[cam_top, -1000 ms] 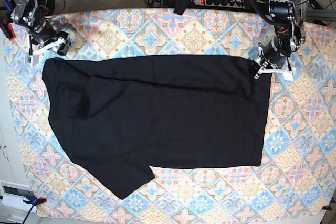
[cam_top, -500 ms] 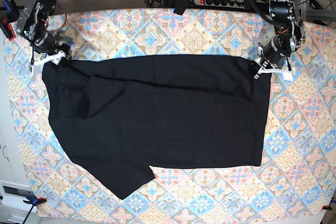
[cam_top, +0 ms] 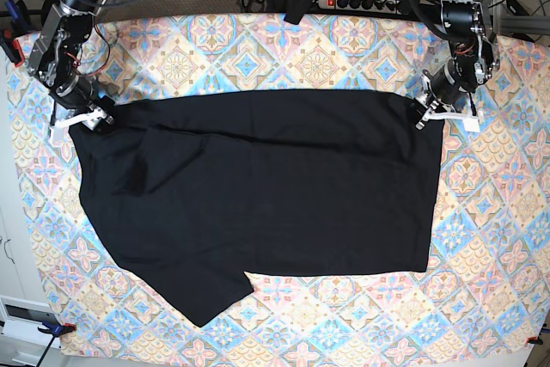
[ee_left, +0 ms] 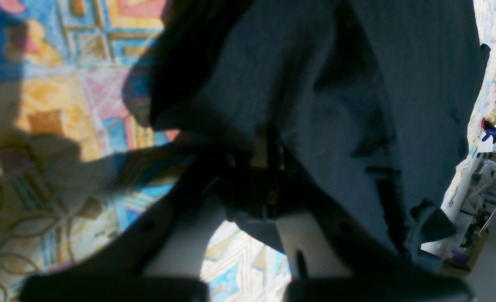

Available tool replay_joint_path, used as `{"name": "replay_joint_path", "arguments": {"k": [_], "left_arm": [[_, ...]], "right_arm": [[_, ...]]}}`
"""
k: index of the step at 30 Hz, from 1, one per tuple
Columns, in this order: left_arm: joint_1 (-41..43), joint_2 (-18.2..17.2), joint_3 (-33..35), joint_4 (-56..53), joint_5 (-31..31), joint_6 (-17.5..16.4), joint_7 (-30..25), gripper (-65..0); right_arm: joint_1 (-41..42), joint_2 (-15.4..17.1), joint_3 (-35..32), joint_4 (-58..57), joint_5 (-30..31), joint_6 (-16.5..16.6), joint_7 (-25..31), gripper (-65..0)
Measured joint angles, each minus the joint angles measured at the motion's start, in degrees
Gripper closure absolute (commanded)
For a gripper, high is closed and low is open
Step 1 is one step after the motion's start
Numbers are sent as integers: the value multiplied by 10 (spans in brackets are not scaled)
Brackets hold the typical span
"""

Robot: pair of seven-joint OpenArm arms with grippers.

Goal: Fold the T-shirt properly
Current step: 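Drag the shirt by its shoulder edge with both grippers toward the robot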

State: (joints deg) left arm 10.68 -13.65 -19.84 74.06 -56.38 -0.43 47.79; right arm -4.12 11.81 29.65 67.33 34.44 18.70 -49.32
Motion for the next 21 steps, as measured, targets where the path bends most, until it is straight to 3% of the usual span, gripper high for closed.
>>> {"name": "replay_joint_path", "arguments": {"k": [4,9,11,18,21], "left_arm": [[6,0,0,0,-1,0,-3,-6],[13,0,0,0,-3,-3,-3,-6],[19,-7,0,1,-10,-10,5,-6],[46,-7,1,5,-28,-19,7,-6],[59,-14,6,7,-36,-25,11,-6]], "right_arm": [[16,10,1,-30,4,3,4,-258],[11,16,28,-39,5,3,-1,-51],[1,14,61,-36,7,7,-13,0],[-63,19,116,-23,31,28,-16,0],[-108,21,120,3,19,79,-12,0]]}}
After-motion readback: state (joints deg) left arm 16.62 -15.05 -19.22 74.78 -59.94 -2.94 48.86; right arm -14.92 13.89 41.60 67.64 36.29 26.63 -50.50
